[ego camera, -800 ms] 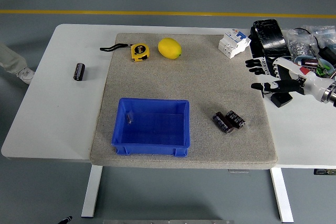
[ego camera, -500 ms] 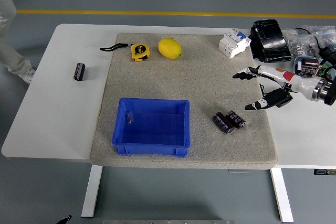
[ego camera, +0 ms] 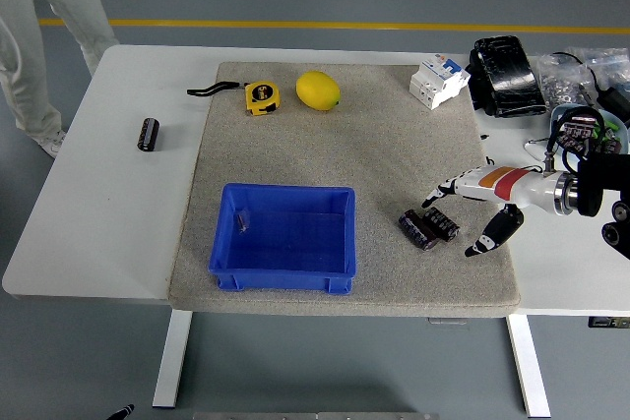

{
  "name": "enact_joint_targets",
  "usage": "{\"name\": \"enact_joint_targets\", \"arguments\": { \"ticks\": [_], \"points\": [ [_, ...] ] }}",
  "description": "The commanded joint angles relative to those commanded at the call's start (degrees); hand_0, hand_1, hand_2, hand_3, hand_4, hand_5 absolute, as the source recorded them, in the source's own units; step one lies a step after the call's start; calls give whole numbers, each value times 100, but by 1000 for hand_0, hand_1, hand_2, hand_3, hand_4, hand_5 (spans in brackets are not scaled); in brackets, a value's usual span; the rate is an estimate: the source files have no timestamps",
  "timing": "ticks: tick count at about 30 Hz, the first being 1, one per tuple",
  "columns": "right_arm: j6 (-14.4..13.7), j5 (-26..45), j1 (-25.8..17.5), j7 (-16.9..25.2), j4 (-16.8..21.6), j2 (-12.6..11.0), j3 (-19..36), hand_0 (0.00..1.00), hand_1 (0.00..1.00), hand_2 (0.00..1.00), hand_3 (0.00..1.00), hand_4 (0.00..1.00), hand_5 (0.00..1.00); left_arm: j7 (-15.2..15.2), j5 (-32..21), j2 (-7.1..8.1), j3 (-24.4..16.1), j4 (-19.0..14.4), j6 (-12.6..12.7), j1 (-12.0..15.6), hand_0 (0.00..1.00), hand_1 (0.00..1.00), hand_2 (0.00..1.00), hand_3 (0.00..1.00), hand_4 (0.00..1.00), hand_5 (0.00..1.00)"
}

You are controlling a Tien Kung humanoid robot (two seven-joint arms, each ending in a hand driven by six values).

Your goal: Pick up the battery,place it into the box

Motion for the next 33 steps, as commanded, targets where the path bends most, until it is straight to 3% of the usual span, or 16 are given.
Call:
{"name": "enact_joint_targets", "arguments": {
  "ticks": [13, 14, 19, 20, 33],
  "points": [
    [-150, -67, -6, 71, -81, 120, 20, 820, 788, 821, 842, 998, 141, 13, 67, 6, -41, -2, -6, -22, 800, 817, 843, 655, 753, 612],
    [-182, -92, -7, 85, -101, 128, 19, 744, 720, 756, 814, 980, 98, 13, 68, 6, -38, -2, -6, -23, 796, 815, 843, 655, 752, 611],
    [-332, -185, -12, 146, -204, 160, 2, 744, 720, 756, 814, 980, 98, 13, 67, 5, -41, -3, -4, -22, 796, 815, 843, 655, 752, 611],
    [-367, -192, -16, 163, -229, 170, -2, 697, 679, 714, 774, 946, 76, 15, 71, 5, -44, -3, -5, -22, 795, 816, 843, 654, 752, 611],
    [-467, -188, -75, 200, -300, 261, 9, 672, 654, 690, 744, 899, 61, 32, 141, 2, -88, 1, -17, -23, 794, 815, 842, 654, 752, 611]
  ]
}}
